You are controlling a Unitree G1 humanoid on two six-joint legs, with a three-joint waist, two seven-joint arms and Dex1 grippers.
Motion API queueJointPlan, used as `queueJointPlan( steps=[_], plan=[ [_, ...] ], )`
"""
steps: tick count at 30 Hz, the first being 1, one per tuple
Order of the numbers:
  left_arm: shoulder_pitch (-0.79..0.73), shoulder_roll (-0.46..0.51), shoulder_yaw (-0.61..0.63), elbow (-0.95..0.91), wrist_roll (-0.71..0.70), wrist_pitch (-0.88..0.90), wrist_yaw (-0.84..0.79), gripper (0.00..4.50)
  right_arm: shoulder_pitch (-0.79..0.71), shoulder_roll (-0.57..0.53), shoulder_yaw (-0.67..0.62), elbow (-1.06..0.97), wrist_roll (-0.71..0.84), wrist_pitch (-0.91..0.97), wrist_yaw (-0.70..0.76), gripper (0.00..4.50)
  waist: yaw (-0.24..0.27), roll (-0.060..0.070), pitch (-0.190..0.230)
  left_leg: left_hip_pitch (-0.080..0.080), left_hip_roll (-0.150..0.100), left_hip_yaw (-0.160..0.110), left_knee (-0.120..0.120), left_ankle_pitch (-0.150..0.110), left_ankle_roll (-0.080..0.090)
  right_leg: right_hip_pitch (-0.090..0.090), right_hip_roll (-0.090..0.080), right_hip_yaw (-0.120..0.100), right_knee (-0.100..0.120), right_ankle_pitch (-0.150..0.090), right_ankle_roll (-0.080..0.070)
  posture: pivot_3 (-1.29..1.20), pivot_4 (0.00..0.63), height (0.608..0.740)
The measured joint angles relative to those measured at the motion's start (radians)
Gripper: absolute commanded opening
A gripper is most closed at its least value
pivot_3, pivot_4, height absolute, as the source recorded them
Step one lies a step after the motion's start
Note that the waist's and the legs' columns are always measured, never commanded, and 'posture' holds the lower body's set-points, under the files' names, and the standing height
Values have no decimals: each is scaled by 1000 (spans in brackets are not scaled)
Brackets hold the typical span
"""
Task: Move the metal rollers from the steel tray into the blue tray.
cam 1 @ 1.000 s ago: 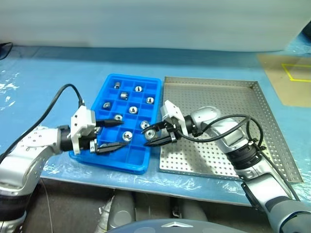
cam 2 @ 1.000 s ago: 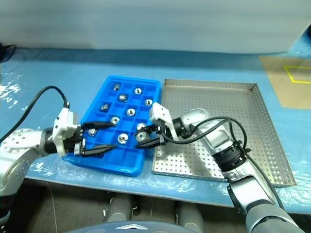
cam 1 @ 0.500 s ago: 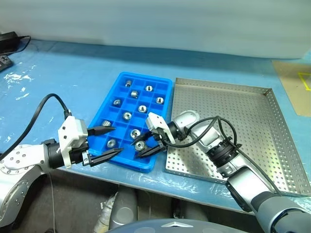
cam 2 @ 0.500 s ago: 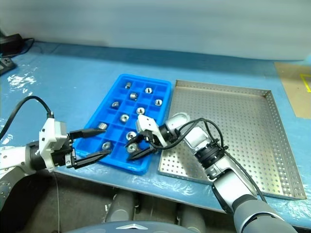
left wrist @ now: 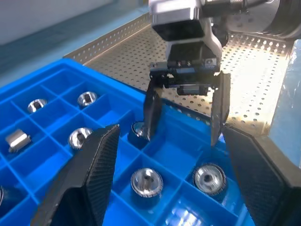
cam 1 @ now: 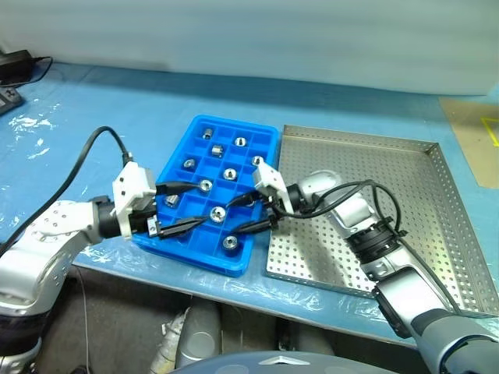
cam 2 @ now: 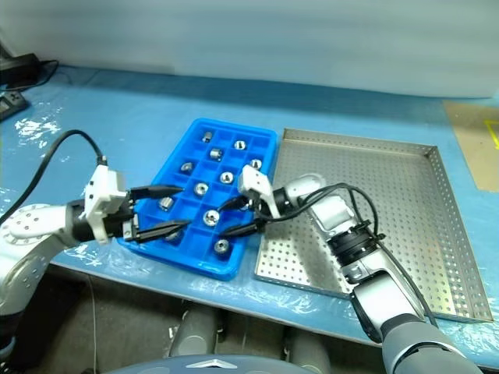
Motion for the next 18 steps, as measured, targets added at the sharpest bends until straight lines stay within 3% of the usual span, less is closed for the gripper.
queueJointPlan(
  steps=[9, 13, 18],
  plan=[
    [-221, -120, -155, 309, 128, -157, -80, 3682, 157, -126, -219, -158, 16, 73, -231, 3578, -60, -1, 0, 0, -4, 0, 3, 0, 0, 0, 0, 1, 2, 0, 0, -51, 150, 740],
    [-317, -184, -184, 483, 178, -232, -113, 3682, 230, -131, -291, -204, 8, 79, -354, 3578, -93, -1, 0, 0, -5, 2, 4, 0, 0, 0, 0, 1, 4, 0, 0, -105, 150, 740],
    [-374, -223, -195, 574, 207, -285, -148, 3682, 270, -125, -305, -266, 11, 95, -431, 3578, -127, -1, 0, 2, -4, 1, 4, 0, 1, 0, 0, 2, 5, 0, 0, -148, 150, 740]
  ],
)
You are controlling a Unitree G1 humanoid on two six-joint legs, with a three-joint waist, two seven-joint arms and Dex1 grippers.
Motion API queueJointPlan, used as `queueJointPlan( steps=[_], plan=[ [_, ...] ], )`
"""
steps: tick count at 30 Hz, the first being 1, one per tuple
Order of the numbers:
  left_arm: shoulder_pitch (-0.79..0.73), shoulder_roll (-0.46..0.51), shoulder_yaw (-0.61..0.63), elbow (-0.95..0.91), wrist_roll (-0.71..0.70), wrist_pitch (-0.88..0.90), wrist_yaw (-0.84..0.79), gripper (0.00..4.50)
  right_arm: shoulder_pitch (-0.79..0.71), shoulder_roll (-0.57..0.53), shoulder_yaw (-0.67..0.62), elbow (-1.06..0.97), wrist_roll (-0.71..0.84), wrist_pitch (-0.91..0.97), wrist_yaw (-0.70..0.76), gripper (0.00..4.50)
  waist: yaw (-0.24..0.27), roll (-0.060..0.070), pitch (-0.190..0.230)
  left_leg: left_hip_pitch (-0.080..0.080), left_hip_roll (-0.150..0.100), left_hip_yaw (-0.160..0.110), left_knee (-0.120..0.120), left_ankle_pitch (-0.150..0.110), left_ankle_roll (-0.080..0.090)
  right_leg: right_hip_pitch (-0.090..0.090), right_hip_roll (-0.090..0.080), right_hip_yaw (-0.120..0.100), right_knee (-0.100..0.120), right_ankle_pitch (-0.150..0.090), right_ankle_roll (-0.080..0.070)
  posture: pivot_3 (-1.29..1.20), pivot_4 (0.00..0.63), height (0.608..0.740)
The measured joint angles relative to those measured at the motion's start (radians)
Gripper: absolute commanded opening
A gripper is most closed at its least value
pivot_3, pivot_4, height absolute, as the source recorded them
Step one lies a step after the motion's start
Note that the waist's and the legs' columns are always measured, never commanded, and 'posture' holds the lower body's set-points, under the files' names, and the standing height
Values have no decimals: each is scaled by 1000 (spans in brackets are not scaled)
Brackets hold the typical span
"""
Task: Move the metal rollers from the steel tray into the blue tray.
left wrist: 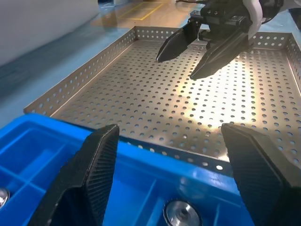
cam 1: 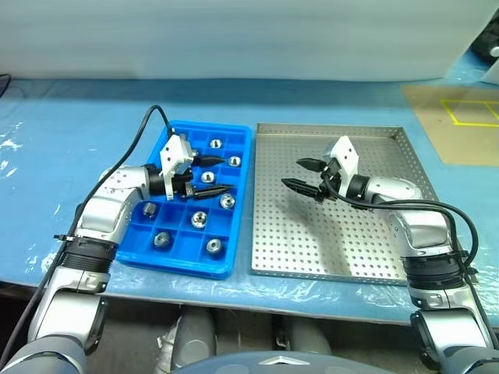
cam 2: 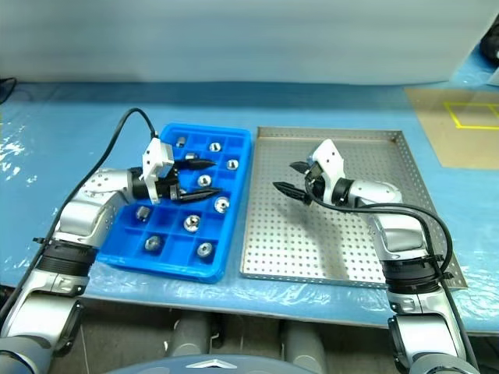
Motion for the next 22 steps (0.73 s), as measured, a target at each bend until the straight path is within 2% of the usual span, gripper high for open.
queueJointPlan(
  steps=[9, 22],
  plan=[
    [-9, -16, -3, 63, 26, -31, -13, 3682, 13, -6, -20, -5, 1, -3, -63, 3578, -6, 0, 0, 0, 0, 1, 2, -2, 4, 0, -1, 0, 3, 0, 0, -108, 150, 740],
    [63, 1, 12, -11, 25, -19, 14, 3682, -12, -4, -13, 33, 3, -11, -53, 3578, 2, 0, 0, 0, 0, 1, 2, -2, 4, 0, -1, 0, 3, 0, 0, -71, 150, 740]
  ],
)
